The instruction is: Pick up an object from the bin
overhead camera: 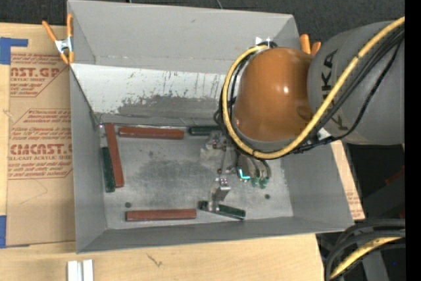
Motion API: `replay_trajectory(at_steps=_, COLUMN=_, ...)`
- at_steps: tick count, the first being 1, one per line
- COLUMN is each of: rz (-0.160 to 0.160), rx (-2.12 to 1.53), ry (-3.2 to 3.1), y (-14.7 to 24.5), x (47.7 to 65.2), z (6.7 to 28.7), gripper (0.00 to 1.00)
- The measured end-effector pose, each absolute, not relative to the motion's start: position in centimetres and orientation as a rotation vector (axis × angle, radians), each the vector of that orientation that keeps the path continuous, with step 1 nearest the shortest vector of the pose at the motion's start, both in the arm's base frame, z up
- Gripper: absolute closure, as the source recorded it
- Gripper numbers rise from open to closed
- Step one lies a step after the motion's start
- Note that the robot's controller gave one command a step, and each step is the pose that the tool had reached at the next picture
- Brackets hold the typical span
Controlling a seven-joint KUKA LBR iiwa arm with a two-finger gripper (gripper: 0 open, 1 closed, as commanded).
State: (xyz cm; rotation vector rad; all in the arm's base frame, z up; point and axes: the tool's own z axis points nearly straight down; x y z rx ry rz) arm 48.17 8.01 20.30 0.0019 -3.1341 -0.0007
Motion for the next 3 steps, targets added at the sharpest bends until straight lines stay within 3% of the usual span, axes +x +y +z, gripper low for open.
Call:
replay_trajectory(at_steps=1, rz=-0.002, rx=0.001, ry=-3.142, y=8.0, x=48.4, z=20.6, gripper=0.0)
replay_trajectory(at_steps=2, rz=0.0, rx=0.08, ry=-3.145, y=3.6, x=48.5, z=12.2, gripper=0.0)
replay_trajectory(at_steps=3, rz=-0.002, rx=-0.129, ry=-3.136, y=1.2, x=48.3, z=12.5, gripper=0.0)
